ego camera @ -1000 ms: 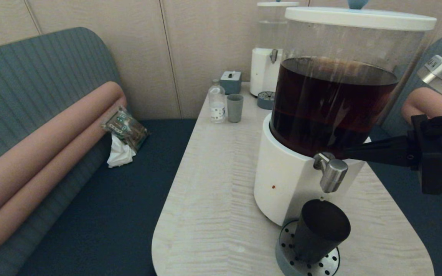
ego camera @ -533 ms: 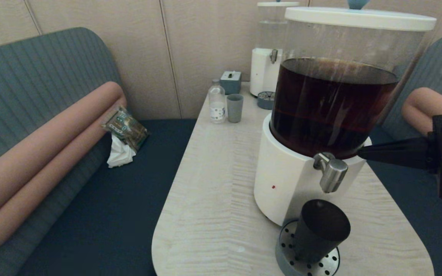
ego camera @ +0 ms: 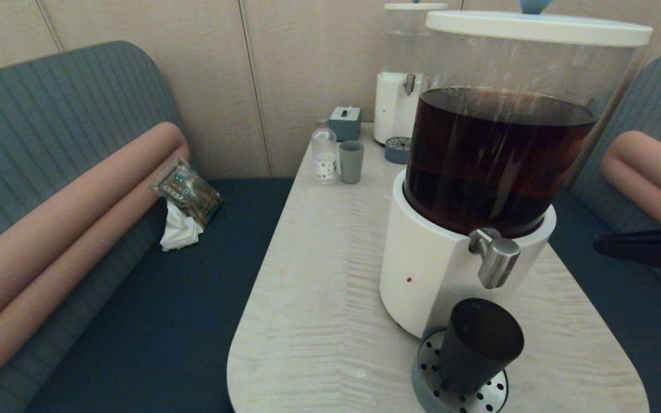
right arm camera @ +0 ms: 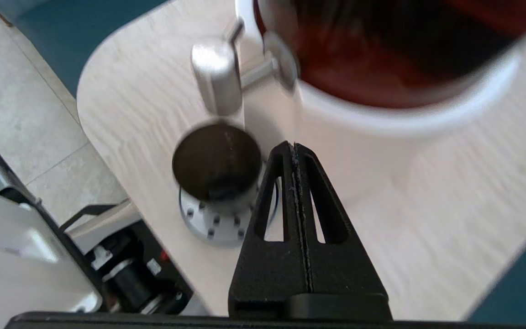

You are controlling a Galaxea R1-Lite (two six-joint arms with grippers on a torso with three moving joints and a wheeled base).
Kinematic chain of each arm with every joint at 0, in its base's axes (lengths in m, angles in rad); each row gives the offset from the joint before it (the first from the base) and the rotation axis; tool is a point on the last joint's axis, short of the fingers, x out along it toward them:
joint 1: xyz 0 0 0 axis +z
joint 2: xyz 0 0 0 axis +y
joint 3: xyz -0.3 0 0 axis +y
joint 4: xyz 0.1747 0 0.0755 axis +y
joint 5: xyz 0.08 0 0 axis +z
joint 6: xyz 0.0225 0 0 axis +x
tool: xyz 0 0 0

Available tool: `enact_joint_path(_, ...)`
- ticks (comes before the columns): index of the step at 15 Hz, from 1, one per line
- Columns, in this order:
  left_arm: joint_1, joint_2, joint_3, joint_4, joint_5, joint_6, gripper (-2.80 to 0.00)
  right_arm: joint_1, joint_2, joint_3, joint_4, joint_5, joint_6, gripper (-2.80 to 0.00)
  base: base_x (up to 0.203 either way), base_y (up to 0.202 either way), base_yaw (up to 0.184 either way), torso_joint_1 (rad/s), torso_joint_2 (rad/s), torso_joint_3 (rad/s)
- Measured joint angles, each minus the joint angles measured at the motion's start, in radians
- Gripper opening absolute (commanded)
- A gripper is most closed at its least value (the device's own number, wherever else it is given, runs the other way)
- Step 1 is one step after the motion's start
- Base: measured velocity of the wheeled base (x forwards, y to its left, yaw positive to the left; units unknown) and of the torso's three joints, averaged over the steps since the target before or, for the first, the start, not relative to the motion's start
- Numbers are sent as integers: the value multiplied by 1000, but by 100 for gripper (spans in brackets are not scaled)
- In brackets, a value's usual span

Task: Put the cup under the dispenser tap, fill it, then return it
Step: Turn off the faucet

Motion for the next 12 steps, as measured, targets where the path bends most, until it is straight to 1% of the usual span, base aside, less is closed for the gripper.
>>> enact_joint_path(2,0,0,0,0,0,0,-280,-25,-46,5,50,-4,2,-280,0,0,0,0,0,0)
enact_joint_path(3,0,0,0,0,0,0,-280,-32,-64,7,68,-22,3,-280,0,0,0,0,0,0)
enact_joint_path(6,0,0,0,0,0,0,-280,-36,-106,14,73,-131,2,-280,0,0,0,0,0,0)
enact_joint_path(9,0,0,0,0,0,0,-280,-33,-167,51,74,-192,1,-280,0,0,0,0,0,0)
enact_joint_path(11,0,0,0,0,0,0,-280,-22,-214,82,74,-267,4,-280,0,0,0,0,0,0)
enact_joint_path(12,0,0,0,0,0,0,-280,-18,-236,96,74,-289,9,-280,0,0,0,0,0,0)
